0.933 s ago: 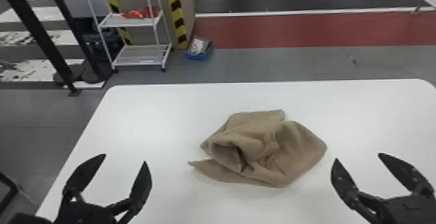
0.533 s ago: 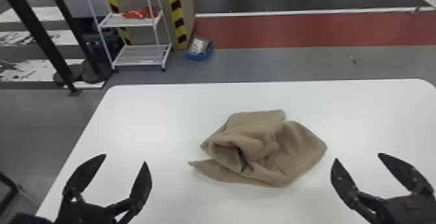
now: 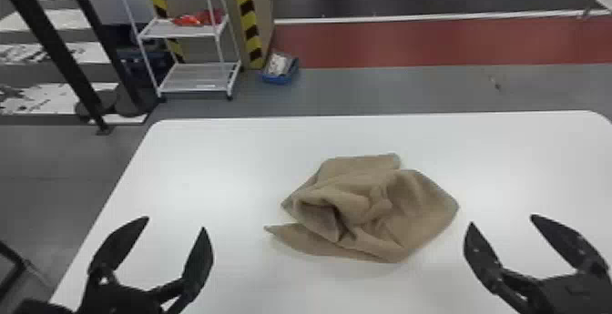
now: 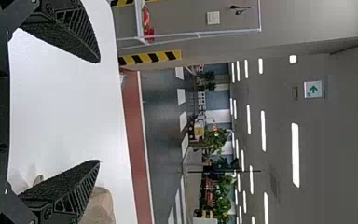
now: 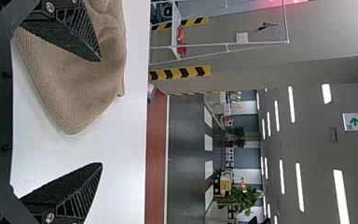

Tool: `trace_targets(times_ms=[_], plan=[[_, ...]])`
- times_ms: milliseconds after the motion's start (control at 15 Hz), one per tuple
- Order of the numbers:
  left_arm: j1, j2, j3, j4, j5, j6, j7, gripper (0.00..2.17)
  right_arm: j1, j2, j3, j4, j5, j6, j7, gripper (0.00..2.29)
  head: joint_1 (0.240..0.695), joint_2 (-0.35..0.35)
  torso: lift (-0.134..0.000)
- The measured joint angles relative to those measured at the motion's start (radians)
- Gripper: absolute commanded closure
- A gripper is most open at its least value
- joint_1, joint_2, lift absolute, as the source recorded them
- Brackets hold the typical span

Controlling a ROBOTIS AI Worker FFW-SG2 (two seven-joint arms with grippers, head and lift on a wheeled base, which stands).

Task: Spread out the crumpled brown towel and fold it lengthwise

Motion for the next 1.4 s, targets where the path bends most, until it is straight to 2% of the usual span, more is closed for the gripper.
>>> trace_targets(times_ms=[400,600,667,800,1067,1267,1400], plan=[[0.0,0.0,-0.001,0.0,0.001,0.0,0.0,0.12,-0.033,0.0,-0.004,0.004,0.009,0.034,0.006,0.09,0.695,0.108,-0.124],[0.0,0.0,-0.042,0.016,-0.019,-0.001,-0.008,0.12,-0.069,0.0,-0.026,0.01,0.005,0.087,0.009,0.09,0.695,0.075,-0.124],[-0.001,0.0,-0.073,0.029,-0.038,-0.005,-0.012,0.12,-0.075,0.0,-0.043,0.013,0.001,0.095,0.009,0.09,0.695,0.021,-0.124],[-0.009,0.0,-0.134,0.054,-0.069,-0.011,-0.015,0.13,-0.08,0.0,-0.093,0.016,-0.014,0.109,0.008,0.09,0.695,-0.044,-0.124],[-0.035,0.0,-0.262,0.093,-0.147,-0.008,-0.001,0.14,-0.071,0.0,-0.232,0.029,-0.101,0.128,0.011,0.09,0.695,-0.235,-0.124],[-0.086,0.0,-0.343,0.131,-0.194,0.066,0.014,0.13,-0.07,0.0,-0.293,0.045,-0.143,0.129,0.018,0.09,0.695,-0.35,-0.124],[-0.137,0.0,-0.363,0.139,-0.196,0.173,0.029,0.13,-0.07,0.0,-0.306,0.05,-0.148,0.131,0.018,0.09,0.695,-0.35,-0.124]])
